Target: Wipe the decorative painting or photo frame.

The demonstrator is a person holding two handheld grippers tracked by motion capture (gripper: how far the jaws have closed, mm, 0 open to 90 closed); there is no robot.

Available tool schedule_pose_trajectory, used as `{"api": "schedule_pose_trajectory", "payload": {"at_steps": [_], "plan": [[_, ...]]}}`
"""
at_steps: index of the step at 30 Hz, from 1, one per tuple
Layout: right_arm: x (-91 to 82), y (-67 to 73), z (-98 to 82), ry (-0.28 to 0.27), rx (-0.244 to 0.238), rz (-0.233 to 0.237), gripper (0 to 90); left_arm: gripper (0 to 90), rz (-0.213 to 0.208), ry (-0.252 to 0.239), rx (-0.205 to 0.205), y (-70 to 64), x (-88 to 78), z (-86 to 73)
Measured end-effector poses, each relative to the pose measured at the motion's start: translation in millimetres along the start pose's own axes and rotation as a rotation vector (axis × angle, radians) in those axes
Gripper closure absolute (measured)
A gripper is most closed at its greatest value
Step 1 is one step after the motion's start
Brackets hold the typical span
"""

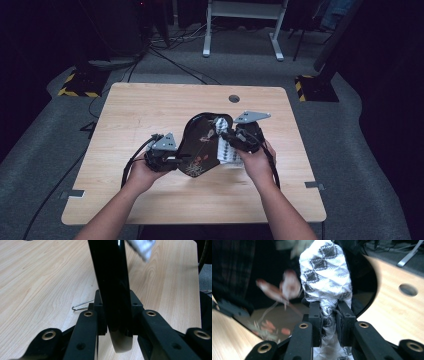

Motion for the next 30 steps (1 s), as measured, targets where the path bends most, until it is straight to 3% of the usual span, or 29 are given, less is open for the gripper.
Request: {"api": "schedule_pose_trajectory", "payload": {"at_steps": [3,7,10,14,18,24,26,30], "plan": [[-12.1,-2.7,17.1,-0.034,-0.012,-0.013,77.1,76.4,0.0,0.0,-0.001,-0.1,0.0,0.0],[-16.4,-3.6,23.4,-0.048,-0.019,-0.022,77.2,76.4,0.001,0.0,0.0,-0.3,0.0,0.0],[-11.2,-4.3,14.5,-0.04,-0.009,-0.017,77.2,76.4,0.001,0.0,-0.003,-0.4,0.0,-0.1],[4.7,-4.3,-10.1,0.008,0.016,0.003,77.2,76.2,0.002,0.0,-0.004,-0.5,0.1,-0.1],[7.9,-4.4,-16.5,0.016,0.02,0.008,77.2,76.3,0.0,-0.001,-0.005,-0.5,0.3,0.0],[-3.9,-6.7,-1.5,-0.018,0.008,-0.006,77.2,76.4,-0.001,-0.002,-0.003,-0.3,0.4,0.0],[-15.2,-9.8,13.6,-0.05,0.001,-0.021,77.2,76.4,-0.001,-0.001,-0.002,-0.3,0.4,0.0],[-17.4,-11.7,16.5,-0.057,0.003,-0.024,77.2,76.4,0.0,0.0,-0.001,-0.3,0.5,0.2]]}}
Point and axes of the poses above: each handheld gripper's, and its own axes: x roughly forward along the jaws, z roughly out of its top, y roughly to its left, the point moved 5 cm from there along x, roughly forward along the jaws, and after that the axes turned 12 degrees about z, right-handed, at the moved point
